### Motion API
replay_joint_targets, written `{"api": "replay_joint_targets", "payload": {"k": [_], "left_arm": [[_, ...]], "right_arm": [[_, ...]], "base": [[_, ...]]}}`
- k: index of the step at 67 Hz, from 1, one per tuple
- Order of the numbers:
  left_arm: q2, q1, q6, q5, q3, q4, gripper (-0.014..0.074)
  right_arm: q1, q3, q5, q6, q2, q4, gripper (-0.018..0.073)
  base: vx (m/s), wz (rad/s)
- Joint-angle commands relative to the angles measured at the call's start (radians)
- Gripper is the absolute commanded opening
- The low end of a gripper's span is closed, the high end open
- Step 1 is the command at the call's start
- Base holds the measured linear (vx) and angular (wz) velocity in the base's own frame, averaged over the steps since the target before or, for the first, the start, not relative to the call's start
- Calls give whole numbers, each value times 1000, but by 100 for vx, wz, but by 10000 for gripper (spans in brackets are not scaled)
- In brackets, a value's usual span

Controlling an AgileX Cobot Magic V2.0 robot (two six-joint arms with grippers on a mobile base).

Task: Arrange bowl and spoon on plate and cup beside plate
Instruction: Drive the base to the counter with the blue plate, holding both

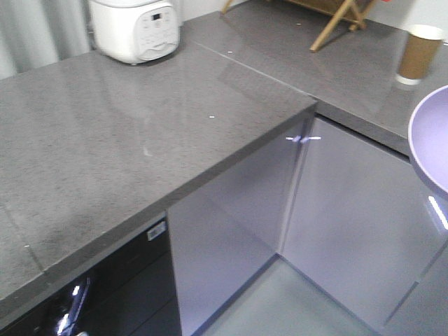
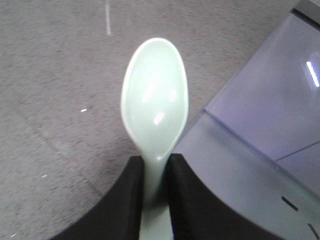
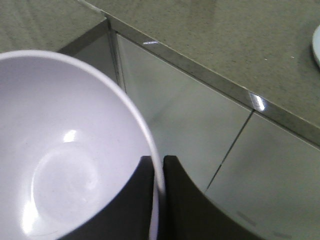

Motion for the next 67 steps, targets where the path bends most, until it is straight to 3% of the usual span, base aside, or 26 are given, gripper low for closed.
{"api": "replay_joint_targets", "payload": {"k": [1, 67], "left_arm": [[-10, -4, -9, -56, -22, 0, -6], [-10, -4, -9, -56, -22, 0, -6]], "right_arm": [[-3, -26, -67, -3, -8, -14, -6], [-3, -26, -67, -3, -8, -14, -6]], "base": [[-5, -46], [3, -46]]}}
